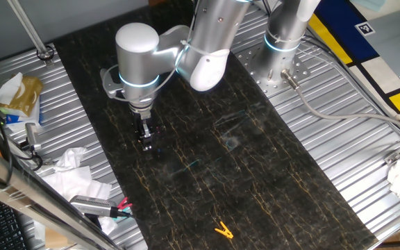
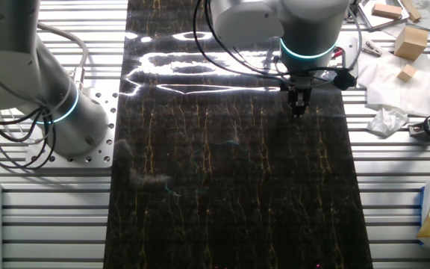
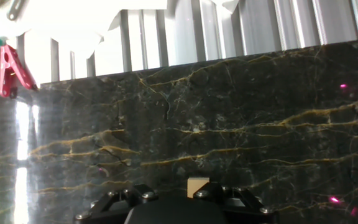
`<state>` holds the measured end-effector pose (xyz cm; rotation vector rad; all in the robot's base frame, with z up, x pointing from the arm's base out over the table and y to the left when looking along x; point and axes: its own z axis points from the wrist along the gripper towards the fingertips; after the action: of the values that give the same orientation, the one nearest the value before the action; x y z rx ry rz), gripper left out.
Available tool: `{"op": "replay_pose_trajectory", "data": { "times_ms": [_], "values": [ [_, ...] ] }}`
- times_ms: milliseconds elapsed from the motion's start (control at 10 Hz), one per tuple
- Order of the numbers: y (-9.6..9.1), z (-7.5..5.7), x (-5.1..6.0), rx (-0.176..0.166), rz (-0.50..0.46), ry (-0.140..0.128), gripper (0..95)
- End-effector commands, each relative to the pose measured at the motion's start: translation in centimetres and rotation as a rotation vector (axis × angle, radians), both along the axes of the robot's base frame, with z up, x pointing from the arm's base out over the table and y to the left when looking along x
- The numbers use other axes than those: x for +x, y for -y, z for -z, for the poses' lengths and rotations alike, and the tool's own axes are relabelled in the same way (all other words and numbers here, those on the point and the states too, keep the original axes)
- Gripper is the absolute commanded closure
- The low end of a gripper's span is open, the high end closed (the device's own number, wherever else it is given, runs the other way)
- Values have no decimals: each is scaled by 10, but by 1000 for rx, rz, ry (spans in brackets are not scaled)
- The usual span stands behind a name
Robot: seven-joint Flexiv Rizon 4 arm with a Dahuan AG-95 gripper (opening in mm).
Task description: Hold a small block with the gripper and sweep it from left to right on the table
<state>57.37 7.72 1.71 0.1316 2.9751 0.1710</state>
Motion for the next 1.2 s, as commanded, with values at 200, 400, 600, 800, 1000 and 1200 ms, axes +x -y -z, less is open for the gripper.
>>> {"op": "replay_pose_trajectory", "data": {
  "times_ms": [200,400,600,800,1000,1200],
  "values": [
    [-6,0,2,-8,5,0,380],
    [-12,0,3,-7,11,-1,380],
    [-19,0,4,-8,20,-2,380],
    [-25,0,5,-10,26,-3,380],
    [-29,1,6,-9,31,-3,380],
    [-36,1,7,-8,41,-4,380]
  ]
}}
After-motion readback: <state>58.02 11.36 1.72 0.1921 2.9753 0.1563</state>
